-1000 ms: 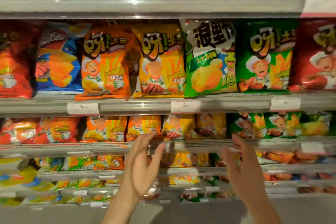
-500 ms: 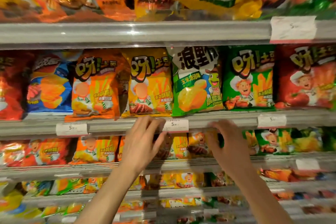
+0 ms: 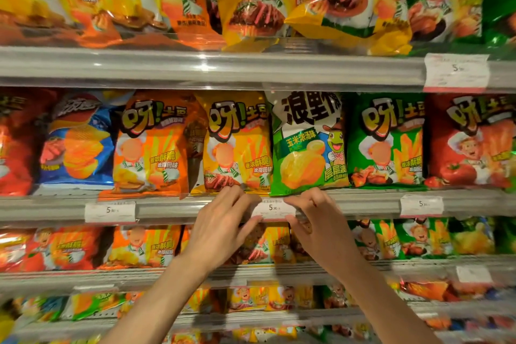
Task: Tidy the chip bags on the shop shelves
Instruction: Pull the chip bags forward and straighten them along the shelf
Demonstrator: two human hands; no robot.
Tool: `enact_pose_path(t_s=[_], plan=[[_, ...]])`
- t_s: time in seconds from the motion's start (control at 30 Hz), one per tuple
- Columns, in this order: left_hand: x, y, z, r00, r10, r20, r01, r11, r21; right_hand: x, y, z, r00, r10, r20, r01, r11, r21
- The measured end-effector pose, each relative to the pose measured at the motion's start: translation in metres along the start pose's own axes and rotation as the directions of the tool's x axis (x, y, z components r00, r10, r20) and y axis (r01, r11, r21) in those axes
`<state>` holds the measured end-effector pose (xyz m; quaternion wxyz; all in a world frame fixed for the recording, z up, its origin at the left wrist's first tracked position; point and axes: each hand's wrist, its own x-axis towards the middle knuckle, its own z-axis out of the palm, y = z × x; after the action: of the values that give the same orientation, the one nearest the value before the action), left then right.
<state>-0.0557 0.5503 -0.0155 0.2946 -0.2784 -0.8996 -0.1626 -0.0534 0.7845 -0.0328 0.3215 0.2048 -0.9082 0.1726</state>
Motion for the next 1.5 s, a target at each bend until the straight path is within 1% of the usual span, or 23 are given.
enact_pose_path(t_s=[0.07,0.13,0.27,0.37,0.47,0.57,0.6,0.63,0.67,0.7,0.77,0.83,0.97,1.03,1.1,1.13,1.2,1.33,1.4,1.5], plan=[[0.000,-0.001,0.000,1.000,0.003,0.005,-0.003,1.000,-0.001,-0.001,0.000,0.001,0.999,-0.018,-0.041,0.019,0.999,0.031],[0.001,-0.001,0.000,1.000,0.003,0.009,-0.003,1.000,-0.005,-0.001,-0.002,0.000,0.999,-0.015,-0.051,0.018,0.999,0.045],[0.000,-0.001,0.000,1.000,0.000,0.007,0.001,1.000,-0.021,0.001,-0.005,-0.004,1.000,0.007,-0.014,-0.006,0.997,0.072],[0.000,0.000,0.001,1.000,-0.010,-0.006,0.010,0.999,-0.030,0.001,-0.008,-0.017,0.998,0.061,0.009,-0.062,0.983,0.175],[0.000,0.000,0.002,1.000,-0.009,-0.024,0.008,0.999,-0.041,0.005,-0.011,-0.037,0.987,0.146,-0.061,-0.127,0.960,0.249],[-0.001,-0.001,0.003,1.000,-0.011,-0.023,0.010,0.999,-0.047,0.020,-0.021,-0.056,0.981,0.107,-0.162,-0.065,0.967,0.246],[-0.001,-0.001,0.003,1.000,-0.012,-0.022,0.011,0.999,-0.050,0.028,-0.029,-0.061,0.979,0.128,-0.161,-0.081,0.960,0.269],[-0.001,-0.001,0.003,1.000,-0.013,-0.022,0.012,0.999,-0.053,0.039,-0.038,-0.066,0.977,0.179,-0.120,-0.134,0.941,0.310],[-0.001,-0.001,0.003,1.000,-0.014,-0.022,0.013,0.998,-0.054,0.050,-0.047,-0.069,0.973,0.226,-0.045,-0.197,0.918,0.344],[-0.001,-0.002,0.002,1.000,-0.015,-0.020,0.014,0.998,-0.054,0.062,-0.056,-0.070,0.970,0.240,0.036,-0.238,0.906,0.350],[0.000,-0.001,0.002,1.000,-0.023,-0.014,0.022,0.998,-0.053,0.087,-0.068,-0.067,0.965,0.207,0.160,-0.249,0.915,0.317],[0.000,-0.001,0.001,0.999,-0.030,-0.011,0.029,0.998,-0.053,0.111,-0.074,-0.062,0.948,0.207,0.240,-0.273,0.918,0.287],[-0.001,-0.002,0.002,0.999,-0.032,-0.007,0.032,0.998,-0.055,0.144,-0.078,-0.051,0.890,0.325,0.320,-0.393,0.904,0.172],[-0.001,-0.002,0.002,0.999,-0.037,-0.011,0.036,0.998,-0.058,0.154,-0.078,-0.046,0.860,0.366,0.355,-0.441,0.884,0.156],[0.000,-0.001,0.001,0.999,-0.042,-0.010,0.041,0.998,-0.056,0.161,-0.076,-0.044,0.825,0.407,0.392,-0.501,0.847,0.175],[0.000,-0.001,0.001,0.999,-0.043,-0.010,0.043,0.998,-0.054,0.163,-0.075,-0.042,0.815,0.417,0.403,-0.521,0.831,0.193],[0.000,0.000,0.001,0.999,-0.044,-0.009,0.043,0.998,-0.055,0.165,-0.073,-0.039,0.818,0.414,0.398,-0.526,0.819,0.229],[-0.001,0.000,0.002,0.999,-0.047,-0.010,0.046,0.997,-0.060,0.161,-0.071,-0.033,0.873,0.384,0.300,-0.476,0.807,0.351],[-0.001,0.000,0.001,0.999,-0.047,-0.012,0.047,0.997,-0.065,0.160,-0.069,-0.030,0.885,0.378,0.272,-0.462,0.784,0.414],[0.000,0.000,0.001,0.999,-0.046,-0.020,0.045,0.997,-0.069,0.160,-0.070,-0.027,0.893,0.374,0.248,-0.445,0.811,0.379]])
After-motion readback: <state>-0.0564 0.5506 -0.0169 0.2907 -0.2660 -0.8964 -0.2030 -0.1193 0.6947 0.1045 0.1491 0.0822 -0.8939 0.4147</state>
